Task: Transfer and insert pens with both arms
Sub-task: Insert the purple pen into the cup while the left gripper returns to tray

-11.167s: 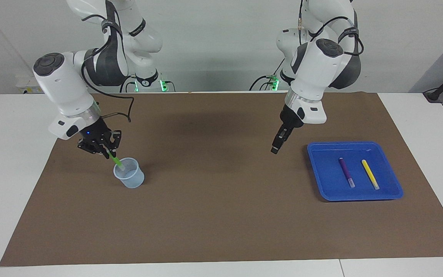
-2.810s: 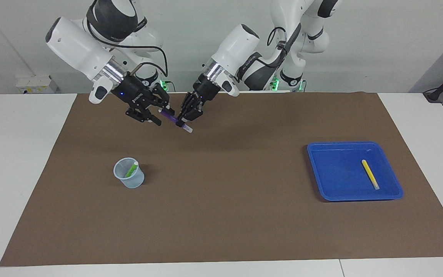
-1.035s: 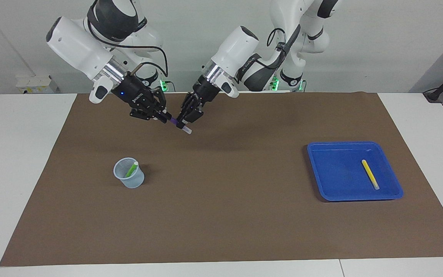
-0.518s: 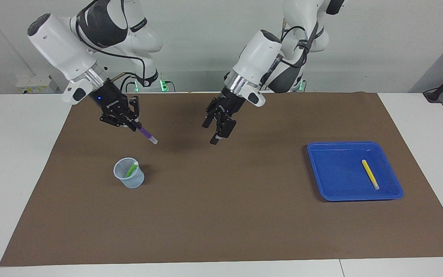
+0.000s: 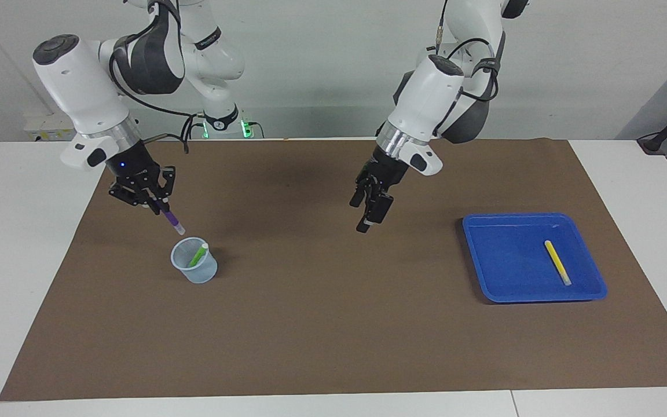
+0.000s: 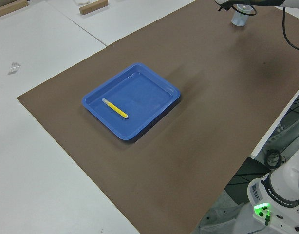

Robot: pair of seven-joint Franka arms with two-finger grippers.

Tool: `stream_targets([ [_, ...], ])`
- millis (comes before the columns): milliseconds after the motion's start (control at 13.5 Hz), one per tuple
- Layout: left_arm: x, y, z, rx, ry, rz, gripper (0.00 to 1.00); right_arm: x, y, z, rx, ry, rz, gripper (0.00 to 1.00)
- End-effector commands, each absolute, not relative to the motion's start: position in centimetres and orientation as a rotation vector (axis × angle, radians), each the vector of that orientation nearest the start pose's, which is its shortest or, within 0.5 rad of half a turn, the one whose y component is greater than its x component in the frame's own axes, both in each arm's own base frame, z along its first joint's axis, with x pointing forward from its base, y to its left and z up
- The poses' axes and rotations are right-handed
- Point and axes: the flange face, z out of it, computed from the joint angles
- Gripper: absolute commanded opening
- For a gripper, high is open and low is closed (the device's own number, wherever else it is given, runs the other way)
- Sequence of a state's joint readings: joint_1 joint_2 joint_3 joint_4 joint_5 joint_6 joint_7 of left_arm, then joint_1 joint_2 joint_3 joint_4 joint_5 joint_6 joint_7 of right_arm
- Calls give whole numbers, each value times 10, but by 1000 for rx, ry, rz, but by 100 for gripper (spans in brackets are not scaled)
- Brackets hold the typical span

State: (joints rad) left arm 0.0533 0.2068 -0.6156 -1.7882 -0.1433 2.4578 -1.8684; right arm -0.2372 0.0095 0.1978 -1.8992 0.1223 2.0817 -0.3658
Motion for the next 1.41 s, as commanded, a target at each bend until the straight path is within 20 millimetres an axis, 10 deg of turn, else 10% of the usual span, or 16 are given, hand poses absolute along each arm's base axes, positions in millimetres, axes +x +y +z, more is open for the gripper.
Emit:
stream_targets([
  [0,571,-281,510,2097,1647,2,100,599,-20,482,-3032,-469,-311,0],
  [370,584,-227,504,2363,1397,80,100,613,-17,442,-3021,-451,-300,9],
  [518,593,-193,503,2451,1310,94,100,615,-17,437,-3021,-441,-300,85],
  [592,595,-178,503,2480,1277,109,100,615,-18,438,-3021,-439,-288,100],
  [961,605,-70,499,2693,1008,134,100,604,-39,482,-3037,-399,-260,100],
  [1331,609,-36,498,2949,895,274,100,579,-58,545,-3118,-413,-205,100],
])
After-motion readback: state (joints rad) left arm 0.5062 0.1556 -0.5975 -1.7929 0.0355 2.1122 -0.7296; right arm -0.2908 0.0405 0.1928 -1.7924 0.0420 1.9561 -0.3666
